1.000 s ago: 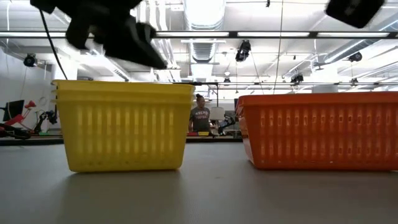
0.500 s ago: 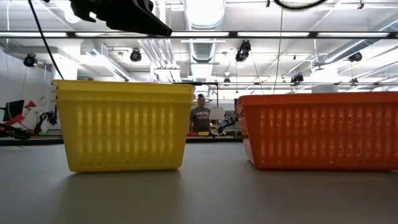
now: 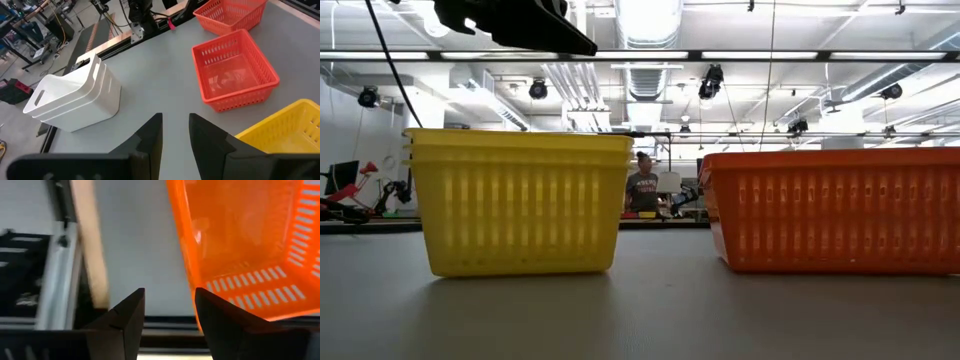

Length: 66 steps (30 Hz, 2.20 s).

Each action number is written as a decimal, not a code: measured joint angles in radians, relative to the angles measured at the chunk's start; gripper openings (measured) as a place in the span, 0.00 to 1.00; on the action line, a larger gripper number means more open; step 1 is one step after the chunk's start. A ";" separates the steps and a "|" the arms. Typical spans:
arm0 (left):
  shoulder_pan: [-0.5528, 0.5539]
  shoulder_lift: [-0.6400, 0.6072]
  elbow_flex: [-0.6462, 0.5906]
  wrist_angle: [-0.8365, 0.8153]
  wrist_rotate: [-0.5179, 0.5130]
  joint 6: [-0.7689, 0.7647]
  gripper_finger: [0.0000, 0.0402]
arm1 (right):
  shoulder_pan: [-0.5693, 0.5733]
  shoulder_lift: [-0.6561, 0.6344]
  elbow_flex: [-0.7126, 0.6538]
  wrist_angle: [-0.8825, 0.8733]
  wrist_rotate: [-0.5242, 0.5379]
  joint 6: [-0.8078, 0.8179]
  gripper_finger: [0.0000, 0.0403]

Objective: Stack baskets by color
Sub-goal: Stack the right orange bin on top of the left orange bin

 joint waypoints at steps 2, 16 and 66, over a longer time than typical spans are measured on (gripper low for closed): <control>0.000 0.000 0.001 0.009 0.000 0.000 0.20 | 0.025 0.017 -0.001 -0.004 0.044 0.004 0.41; 0.000 0.000 0.001 0.033 0.000 -0.001 0.20 | 0.051 0.047 -0.011 -0.009 0.205 0.007 0.18; -0.003 -0.297 -0.088 0.030 -0.039 0.129 0.20 | -0.433 -0.002 0.384 -0.184 0.414 -0.063 0.03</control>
